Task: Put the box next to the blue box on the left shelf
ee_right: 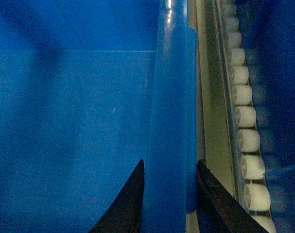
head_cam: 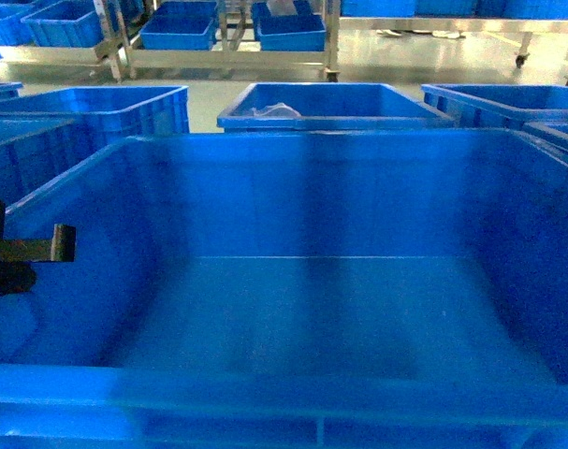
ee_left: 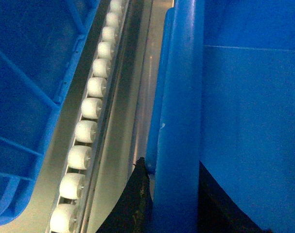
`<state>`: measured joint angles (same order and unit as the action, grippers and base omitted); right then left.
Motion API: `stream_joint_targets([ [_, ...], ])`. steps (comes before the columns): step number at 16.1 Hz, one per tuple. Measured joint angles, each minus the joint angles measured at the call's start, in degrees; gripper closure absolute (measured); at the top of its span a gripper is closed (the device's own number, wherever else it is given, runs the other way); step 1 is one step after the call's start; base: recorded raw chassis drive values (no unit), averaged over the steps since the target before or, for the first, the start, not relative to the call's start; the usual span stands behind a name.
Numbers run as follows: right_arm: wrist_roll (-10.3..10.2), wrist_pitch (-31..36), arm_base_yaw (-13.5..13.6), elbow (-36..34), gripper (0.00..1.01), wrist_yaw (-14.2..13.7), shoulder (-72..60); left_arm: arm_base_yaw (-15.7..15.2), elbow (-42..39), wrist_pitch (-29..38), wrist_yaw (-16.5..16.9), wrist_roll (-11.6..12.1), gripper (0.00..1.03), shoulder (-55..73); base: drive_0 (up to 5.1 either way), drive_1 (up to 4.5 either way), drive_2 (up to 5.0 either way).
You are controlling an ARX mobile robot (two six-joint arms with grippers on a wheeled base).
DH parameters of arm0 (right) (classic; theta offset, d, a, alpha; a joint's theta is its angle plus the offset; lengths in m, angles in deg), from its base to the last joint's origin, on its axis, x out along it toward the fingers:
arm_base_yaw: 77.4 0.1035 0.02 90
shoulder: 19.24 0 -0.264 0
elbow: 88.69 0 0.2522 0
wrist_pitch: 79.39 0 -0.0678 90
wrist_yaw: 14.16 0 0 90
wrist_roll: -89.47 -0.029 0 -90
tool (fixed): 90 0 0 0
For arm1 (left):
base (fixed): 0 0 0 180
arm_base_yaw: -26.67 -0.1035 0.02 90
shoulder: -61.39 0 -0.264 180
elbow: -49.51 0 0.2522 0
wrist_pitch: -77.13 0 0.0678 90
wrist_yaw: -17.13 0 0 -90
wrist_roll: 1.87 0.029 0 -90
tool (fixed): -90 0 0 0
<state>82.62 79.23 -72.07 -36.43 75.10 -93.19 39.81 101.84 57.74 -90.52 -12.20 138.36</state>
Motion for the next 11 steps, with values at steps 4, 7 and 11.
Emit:
stream_joint_targets([
  [4,-0.61,-0.52,-0.20,0.00,0.80,0.07,-0.57,0.00,-0.15,1.49,-0.04,0.79,0.87,0.04,0.0,0.00,0.0],
  [7,0.17,6.47,-2.01,-0.33,0.49,1.46,0.35,-0.04,-2.49,10.34,-2.34,0.31,0.54,0.20,0.0,0.00,0.0],
  [11,-1.05,21.77,-2.01,-0.63,0.12,-1.03,3.76,-1.75,-1.79,22.49,-4.94,-1.95,0.17,-3.96,0.0,0.00,0.0],
])
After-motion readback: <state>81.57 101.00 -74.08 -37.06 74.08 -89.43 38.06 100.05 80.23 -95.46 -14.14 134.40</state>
